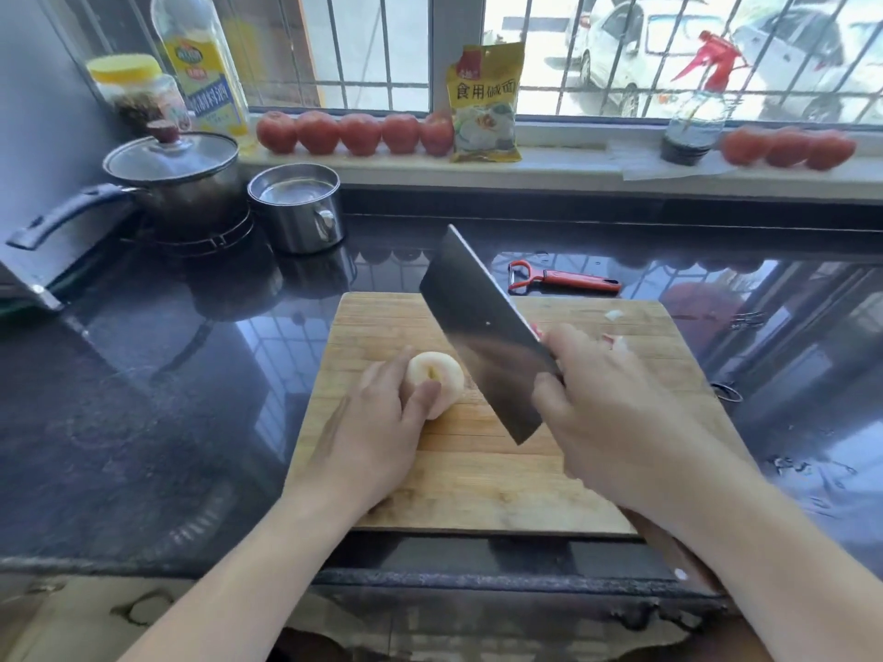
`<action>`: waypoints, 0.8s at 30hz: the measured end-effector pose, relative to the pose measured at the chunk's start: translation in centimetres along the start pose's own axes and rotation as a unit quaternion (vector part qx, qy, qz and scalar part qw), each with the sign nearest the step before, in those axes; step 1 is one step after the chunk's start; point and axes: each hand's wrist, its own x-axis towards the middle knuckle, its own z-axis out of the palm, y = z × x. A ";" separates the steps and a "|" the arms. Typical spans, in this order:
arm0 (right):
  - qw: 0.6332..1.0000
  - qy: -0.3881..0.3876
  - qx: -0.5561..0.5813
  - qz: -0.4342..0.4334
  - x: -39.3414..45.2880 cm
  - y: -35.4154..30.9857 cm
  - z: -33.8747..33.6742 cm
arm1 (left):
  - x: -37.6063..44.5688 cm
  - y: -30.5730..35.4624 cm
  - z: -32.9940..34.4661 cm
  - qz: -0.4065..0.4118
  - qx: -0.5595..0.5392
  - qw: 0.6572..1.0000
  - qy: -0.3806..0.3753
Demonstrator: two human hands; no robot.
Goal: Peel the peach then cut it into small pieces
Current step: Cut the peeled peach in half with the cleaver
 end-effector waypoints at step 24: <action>0.999 0.002 -0.023 -0.030 -1.4 -1.7 1.7 | -0.1 -0.1 -0.5 -0.010 -0.062 0.996 0.067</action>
